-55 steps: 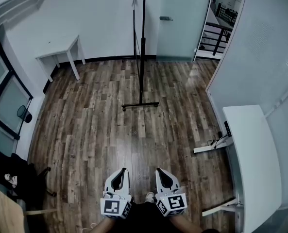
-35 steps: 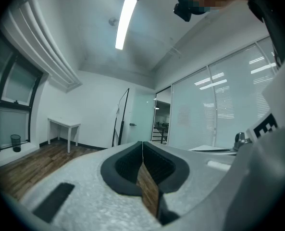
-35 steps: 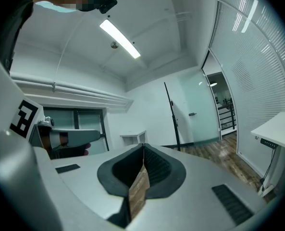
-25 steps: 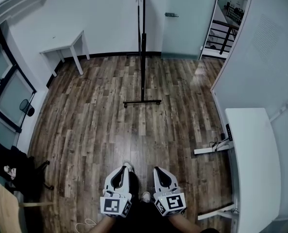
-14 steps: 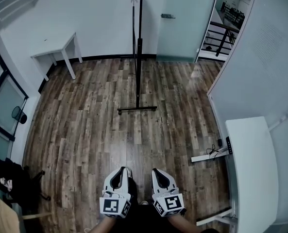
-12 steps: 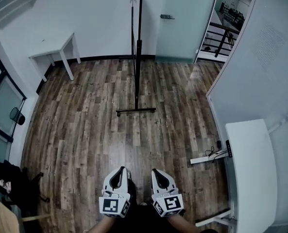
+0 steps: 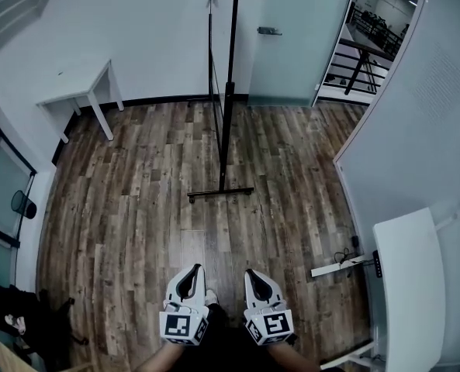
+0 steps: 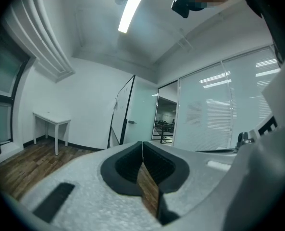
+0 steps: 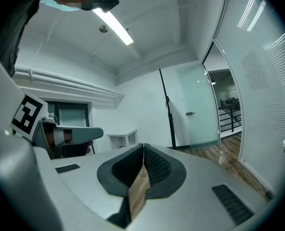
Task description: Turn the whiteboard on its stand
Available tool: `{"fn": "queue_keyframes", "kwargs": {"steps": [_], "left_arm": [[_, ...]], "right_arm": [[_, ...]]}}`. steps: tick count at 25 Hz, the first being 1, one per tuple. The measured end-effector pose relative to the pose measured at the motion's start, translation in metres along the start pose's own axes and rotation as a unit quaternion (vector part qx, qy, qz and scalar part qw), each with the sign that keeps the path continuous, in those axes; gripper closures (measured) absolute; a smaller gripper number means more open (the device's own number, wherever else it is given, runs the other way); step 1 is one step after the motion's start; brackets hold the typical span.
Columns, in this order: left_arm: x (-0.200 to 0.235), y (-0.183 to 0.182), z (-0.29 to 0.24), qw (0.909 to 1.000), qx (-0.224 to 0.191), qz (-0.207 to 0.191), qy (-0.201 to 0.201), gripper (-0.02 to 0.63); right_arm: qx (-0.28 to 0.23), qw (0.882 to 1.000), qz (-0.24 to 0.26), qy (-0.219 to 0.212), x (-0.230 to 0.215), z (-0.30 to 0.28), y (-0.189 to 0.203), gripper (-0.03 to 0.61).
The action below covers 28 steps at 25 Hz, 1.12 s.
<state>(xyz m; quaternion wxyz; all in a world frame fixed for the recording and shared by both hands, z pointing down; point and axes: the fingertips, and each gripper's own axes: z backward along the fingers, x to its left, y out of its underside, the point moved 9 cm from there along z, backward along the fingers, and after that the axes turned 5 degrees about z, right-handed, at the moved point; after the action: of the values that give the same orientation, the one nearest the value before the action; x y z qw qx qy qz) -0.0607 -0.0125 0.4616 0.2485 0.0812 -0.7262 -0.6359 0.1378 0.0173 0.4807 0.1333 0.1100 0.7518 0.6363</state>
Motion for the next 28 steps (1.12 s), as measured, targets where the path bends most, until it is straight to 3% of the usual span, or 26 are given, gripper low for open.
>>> {"fn": "queue_keyframes", "kwargs": {"steps": [7,17,28], "left_arm": [[0.053,-0.018,-0.054,0.9999,-0.007,-0.003,0.014,0.595],[0.089,-0.023,-0.091,1.0,-0.006,0.003,0.003,0.595],[0.127,-0.037,-0.182,0.9997,-0.018,0.006,-0.016,0.595]], "right_arm": [[-0.002,1.0,-0.001,0.022,-0.005,-0.084,-0.016,0.565],[0.008,1.0,-0.009,0.005,-0.014,-0.148,-0.017,0.565],[0.001,1.0,0.0,-0.017,-0.055,-0.25,-0.025,0.565]]}}
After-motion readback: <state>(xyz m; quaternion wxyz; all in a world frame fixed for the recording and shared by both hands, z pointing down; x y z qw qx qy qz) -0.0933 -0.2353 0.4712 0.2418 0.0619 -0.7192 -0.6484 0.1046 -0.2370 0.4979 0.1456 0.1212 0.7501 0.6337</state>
